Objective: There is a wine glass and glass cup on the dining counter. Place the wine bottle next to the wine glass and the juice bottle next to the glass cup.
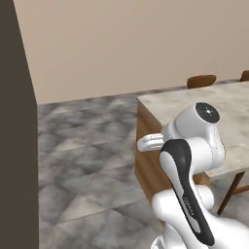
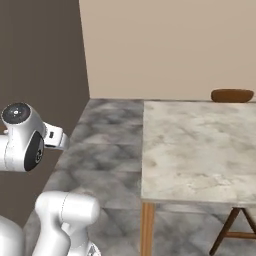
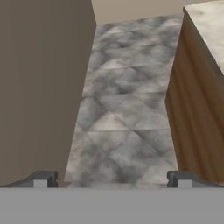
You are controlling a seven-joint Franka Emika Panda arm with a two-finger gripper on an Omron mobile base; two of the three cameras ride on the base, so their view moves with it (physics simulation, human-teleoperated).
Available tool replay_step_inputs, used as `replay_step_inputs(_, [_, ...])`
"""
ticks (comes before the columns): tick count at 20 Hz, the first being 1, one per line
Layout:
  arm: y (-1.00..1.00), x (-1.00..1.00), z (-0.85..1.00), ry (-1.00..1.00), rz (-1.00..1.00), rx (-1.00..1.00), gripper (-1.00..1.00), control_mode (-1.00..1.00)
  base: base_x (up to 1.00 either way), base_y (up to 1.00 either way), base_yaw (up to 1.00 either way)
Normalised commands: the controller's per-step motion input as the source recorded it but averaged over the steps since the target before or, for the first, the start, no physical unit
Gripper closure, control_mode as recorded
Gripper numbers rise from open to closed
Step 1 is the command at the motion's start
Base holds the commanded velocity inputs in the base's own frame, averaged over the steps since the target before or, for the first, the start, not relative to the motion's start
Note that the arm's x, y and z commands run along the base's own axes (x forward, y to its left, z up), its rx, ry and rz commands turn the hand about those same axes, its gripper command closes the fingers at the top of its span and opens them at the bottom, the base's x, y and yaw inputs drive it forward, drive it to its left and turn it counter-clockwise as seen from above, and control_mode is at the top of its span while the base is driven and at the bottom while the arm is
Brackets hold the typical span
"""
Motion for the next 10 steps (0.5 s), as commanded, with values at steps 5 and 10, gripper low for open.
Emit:
replay_step_inputs(5, [0.00, 0.00, 0.00, 0.00, 0.00, 0.00, -1.00, 1.00, 0.73, 0.57, -0.11])
replay_step_inputs(10, [0.00, 0.00, 0.00, 0.00, 0.00, 0.00, -1.00, 1.00, 0.78, 0.53, -0.14])
